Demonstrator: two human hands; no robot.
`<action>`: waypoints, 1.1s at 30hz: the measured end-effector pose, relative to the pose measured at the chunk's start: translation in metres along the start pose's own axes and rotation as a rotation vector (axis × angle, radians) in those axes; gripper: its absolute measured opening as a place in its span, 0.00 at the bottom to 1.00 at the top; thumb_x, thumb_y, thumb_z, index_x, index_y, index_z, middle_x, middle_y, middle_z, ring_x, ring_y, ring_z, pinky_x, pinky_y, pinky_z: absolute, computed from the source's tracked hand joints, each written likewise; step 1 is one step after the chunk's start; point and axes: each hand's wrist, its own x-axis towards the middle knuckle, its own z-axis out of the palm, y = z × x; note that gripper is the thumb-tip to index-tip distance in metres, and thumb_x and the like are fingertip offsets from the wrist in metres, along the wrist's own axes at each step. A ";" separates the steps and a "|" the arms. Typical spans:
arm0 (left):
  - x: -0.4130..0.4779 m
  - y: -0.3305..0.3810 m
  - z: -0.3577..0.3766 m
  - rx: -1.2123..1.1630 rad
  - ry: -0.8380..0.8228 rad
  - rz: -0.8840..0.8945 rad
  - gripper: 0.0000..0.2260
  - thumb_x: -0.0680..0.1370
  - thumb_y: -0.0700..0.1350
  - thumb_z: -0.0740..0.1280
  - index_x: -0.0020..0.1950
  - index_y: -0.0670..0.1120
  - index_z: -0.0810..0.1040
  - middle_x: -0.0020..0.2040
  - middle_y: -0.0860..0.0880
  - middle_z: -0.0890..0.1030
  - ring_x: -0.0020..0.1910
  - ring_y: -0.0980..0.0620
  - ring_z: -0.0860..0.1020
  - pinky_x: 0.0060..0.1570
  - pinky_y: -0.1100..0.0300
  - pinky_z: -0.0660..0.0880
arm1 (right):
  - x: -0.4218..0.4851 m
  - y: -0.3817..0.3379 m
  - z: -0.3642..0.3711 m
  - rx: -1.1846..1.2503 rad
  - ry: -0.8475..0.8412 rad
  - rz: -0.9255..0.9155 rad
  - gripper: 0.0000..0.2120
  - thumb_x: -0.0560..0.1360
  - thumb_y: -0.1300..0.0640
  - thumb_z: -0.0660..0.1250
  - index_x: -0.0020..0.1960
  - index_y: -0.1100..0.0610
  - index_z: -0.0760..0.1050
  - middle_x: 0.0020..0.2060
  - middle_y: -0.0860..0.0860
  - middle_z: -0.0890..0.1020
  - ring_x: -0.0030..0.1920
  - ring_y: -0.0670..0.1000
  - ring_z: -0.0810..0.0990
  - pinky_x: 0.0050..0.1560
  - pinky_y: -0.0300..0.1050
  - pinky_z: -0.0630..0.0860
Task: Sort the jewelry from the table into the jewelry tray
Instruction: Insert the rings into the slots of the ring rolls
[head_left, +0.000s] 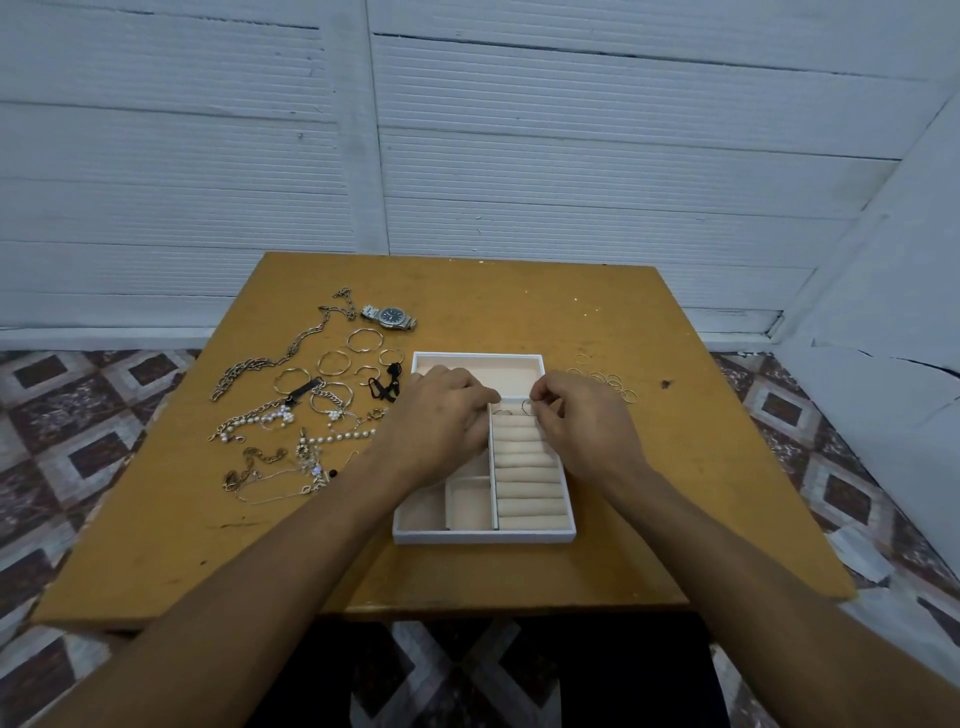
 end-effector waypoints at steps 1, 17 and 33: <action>-0.002 0.000 -0.001 -0.004 0.005 -0.010 0.17 0.75 0.51 0.58 0.55 0.49 0.82 0.50 0.49 0.82 0.50 0.45 0.77 0.47 0.50 0.72 | 0.000 -0.001 0.001 -0.021 -0.009 -0.017 0.04 0.75 0.56 0.65 0.45 0.51 0.78 0.40 0.45 0.81 0.41 0.49 0.77 0.40 0.50 0.75; -0.018 0.006 -0.009 -0.030 -0.012 -0.074 0.12 0.77 0.50 0.64 0.58 0.49 0.81 0.54 0.51 0.81 0.55 0.49 0.76 0.54 0.52 0.72 | -0.006 -0.004 0.002 -0.187 0.002 -0.164 0.08 0.77 0.57 0.63 0.50 0.53 0.81 0.42 0.50 0.83 0.46 0.55 0.76 0.43 0.48 0.71; -0.017 0.011 -0.014 -0.035 -0.023 -0.080 0.15 0.75 0.50 0.62 0.57 0.48 0.82 0.53 0.50 0.82 0.55 0.48 0.77 0.54 0.51 0.73 | -0.003 -0.004 0.001 -0.207 -0.013 -0.201 0.10 0.75 0.59 0.64 0.49 0.52 0.84 0.45 0.49 0.84 0.47 0.55 0.77 0.46 0.49 0.72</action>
